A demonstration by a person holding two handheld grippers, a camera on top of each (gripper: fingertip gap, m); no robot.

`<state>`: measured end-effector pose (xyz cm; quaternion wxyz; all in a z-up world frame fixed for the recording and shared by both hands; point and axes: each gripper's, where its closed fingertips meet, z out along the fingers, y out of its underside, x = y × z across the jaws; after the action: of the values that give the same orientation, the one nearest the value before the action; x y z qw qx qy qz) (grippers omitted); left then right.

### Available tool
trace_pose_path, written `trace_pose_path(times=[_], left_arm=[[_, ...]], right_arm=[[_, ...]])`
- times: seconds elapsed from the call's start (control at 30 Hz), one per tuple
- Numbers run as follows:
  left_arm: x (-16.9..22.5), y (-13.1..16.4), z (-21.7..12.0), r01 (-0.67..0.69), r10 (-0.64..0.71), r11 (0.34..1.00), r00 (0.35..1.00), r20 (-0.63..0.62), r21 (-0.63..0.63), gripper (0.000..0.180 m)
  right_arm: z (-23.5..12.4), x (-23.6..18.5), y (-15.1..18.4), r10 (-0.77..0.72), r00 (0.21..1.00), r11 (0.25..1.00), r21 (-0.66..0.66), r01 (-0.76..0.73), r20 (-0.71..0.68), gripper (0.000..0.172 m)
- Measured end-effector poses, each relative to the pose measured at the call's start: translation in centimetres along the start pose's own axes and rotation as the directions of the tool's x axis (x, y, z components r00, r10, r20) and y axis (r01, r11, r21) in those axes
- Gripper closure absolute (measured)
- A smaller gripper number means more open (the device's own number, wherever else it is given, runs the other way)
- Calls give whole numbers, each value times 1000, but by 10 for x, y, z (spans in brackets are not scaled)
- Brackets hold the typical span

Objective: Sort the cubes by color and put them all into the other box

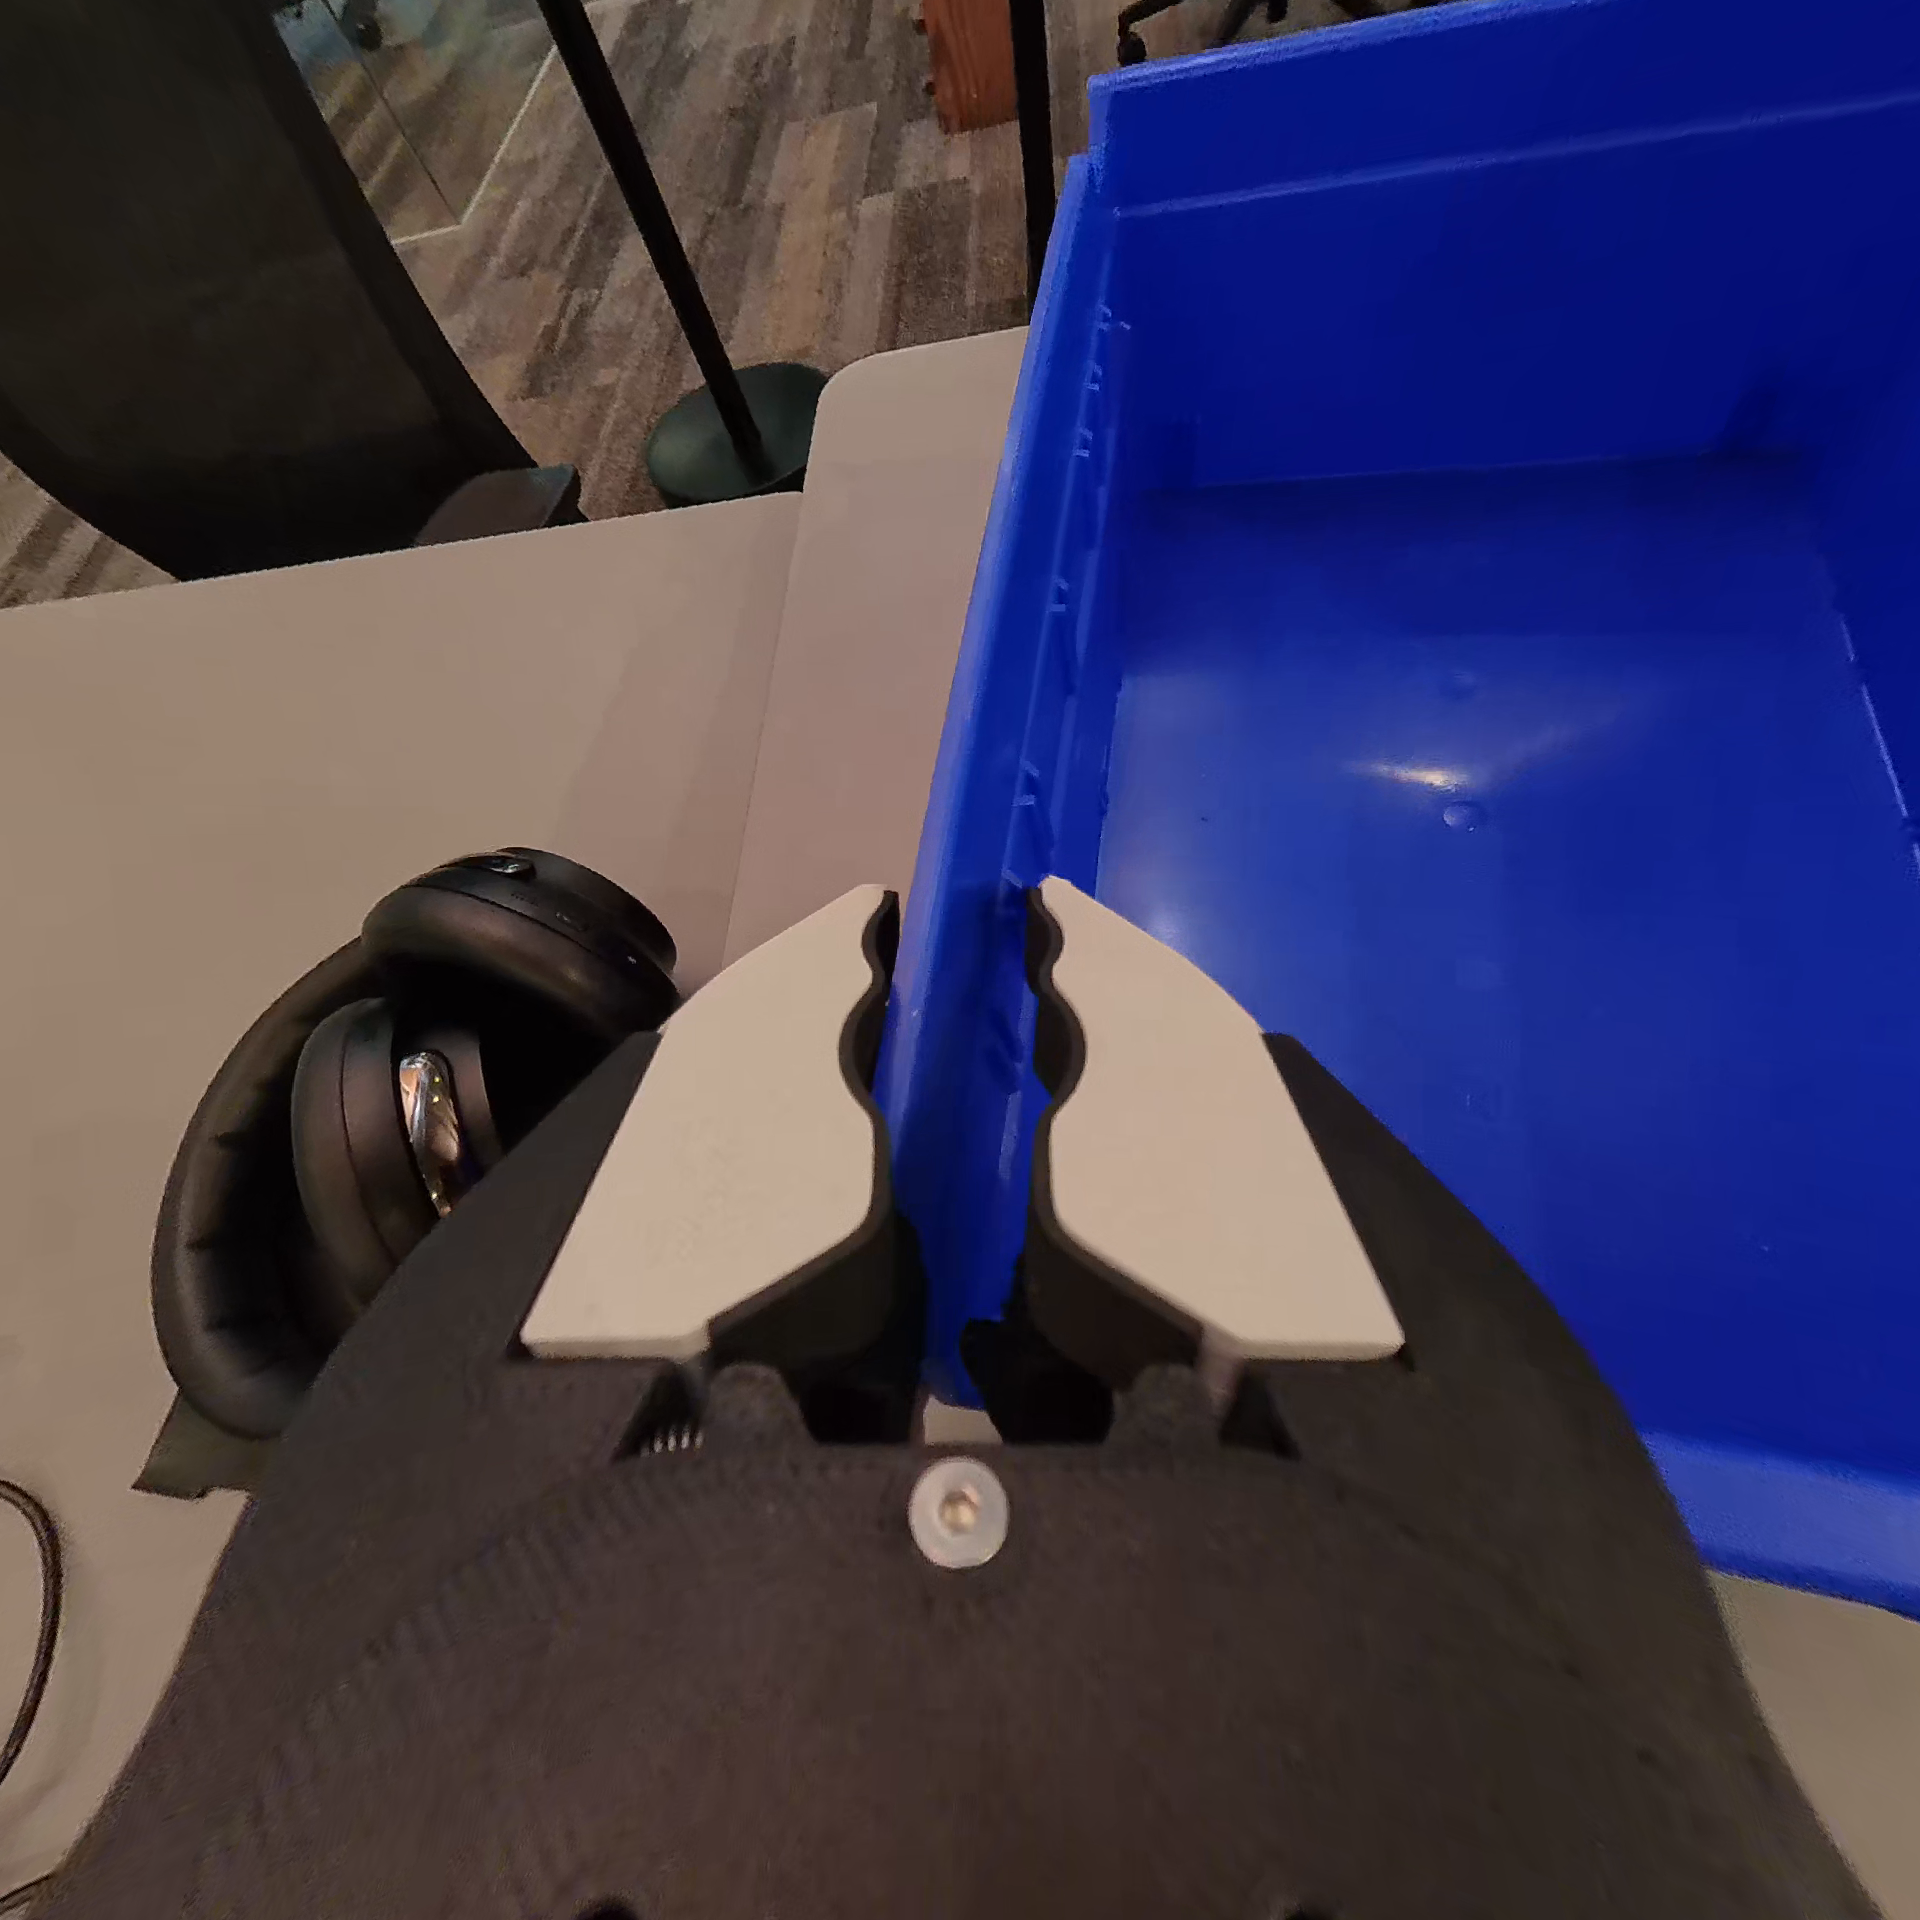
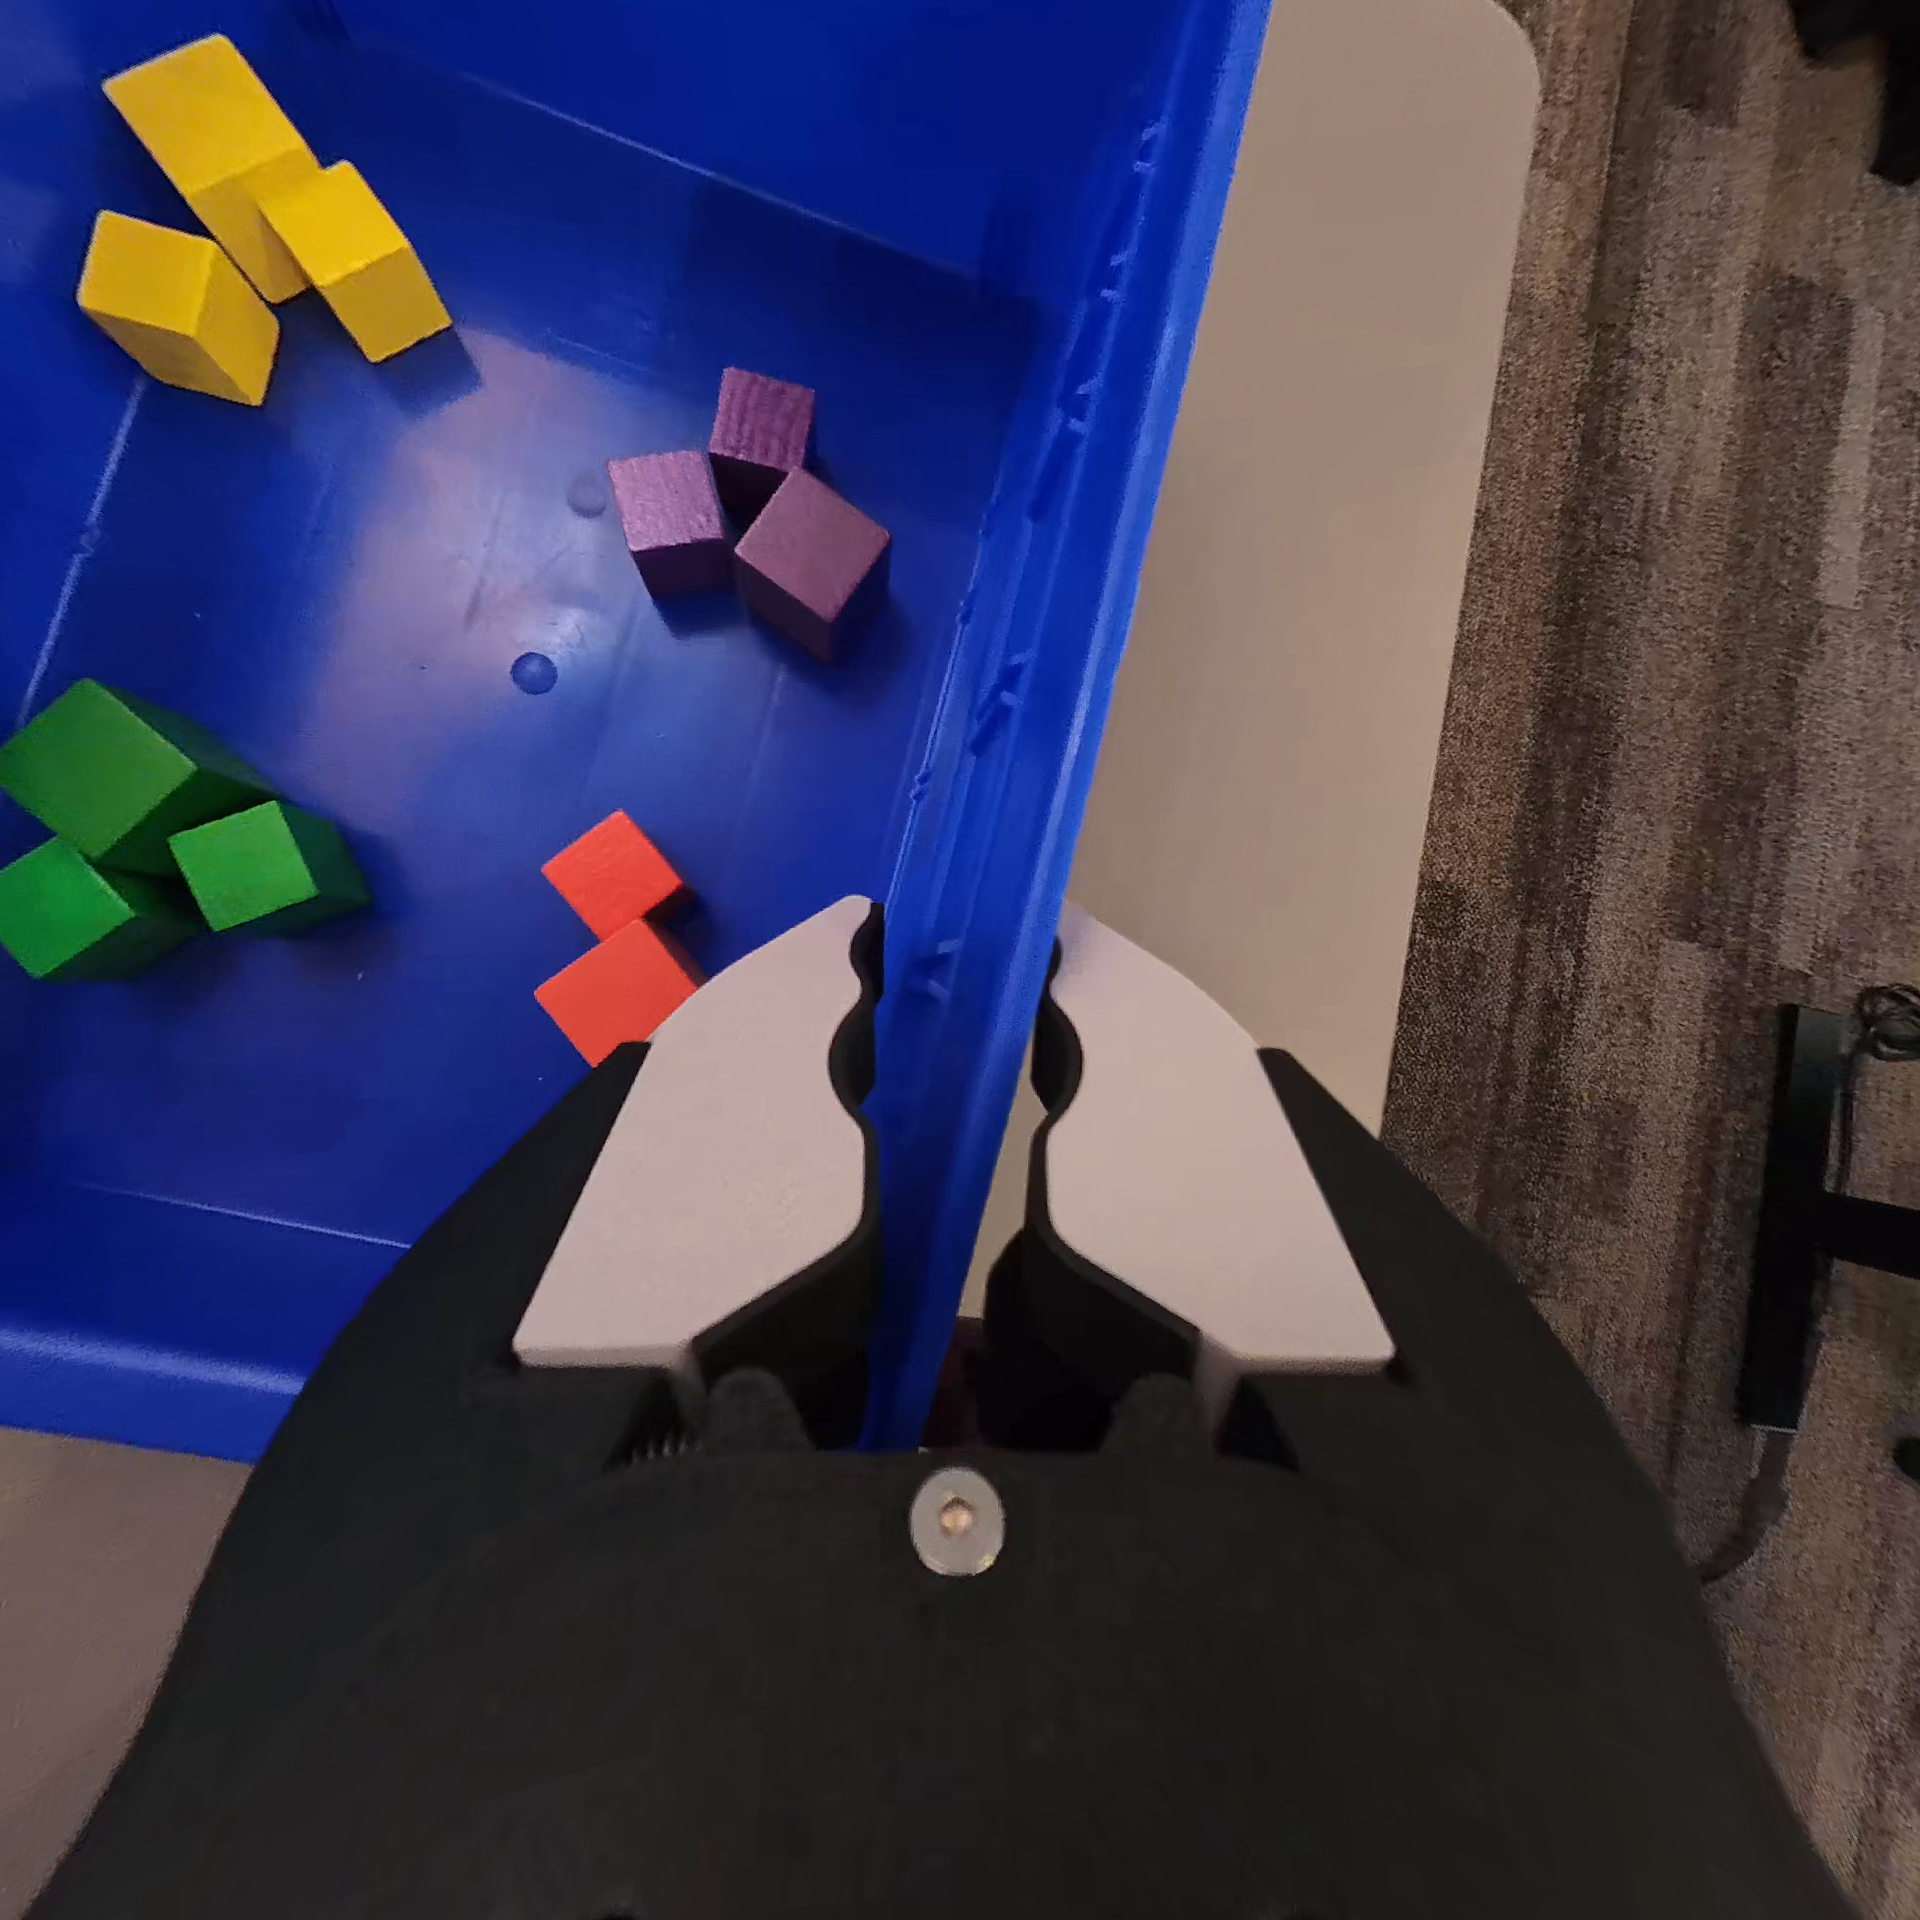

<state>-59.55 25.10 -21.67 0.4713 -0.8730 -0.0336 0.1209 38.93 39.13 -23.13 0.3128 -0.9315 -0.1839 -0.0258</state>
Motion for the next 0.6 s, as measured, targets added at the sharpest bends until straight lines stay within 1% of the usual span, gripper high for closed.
trace_pose_path(times=[0.1,0.17,0.3,0.37,0.5,0.6], left_arm=[[2,-2,1,33,-31,999,999,-40,38,160],[2,-3,1,21,-18,998,999,-51,60,160],[4,-5,3,-22,26,996,998,-55,81,161],[7,-6,5,-24,29,996,998,-63,83,162],[8,-8,9,11,-5,998,994,-106,58,165],[7,-10,11,47,-37,996,991,-127,74,167]], right_arm=[[0,-6,0,0,1000,1000,-11,0,25,153],[0,-7,1,6,1000,1000,-9,-6,29,154],[2,-10,3,64,992,998,-4,-64,109,157],[2,-10,3,73,989,997,0,-74,125,158],[3,-10,3,87,988,996,3,-88,128,159],[2,-10,2,110,984,993,15,-113,138,160]])
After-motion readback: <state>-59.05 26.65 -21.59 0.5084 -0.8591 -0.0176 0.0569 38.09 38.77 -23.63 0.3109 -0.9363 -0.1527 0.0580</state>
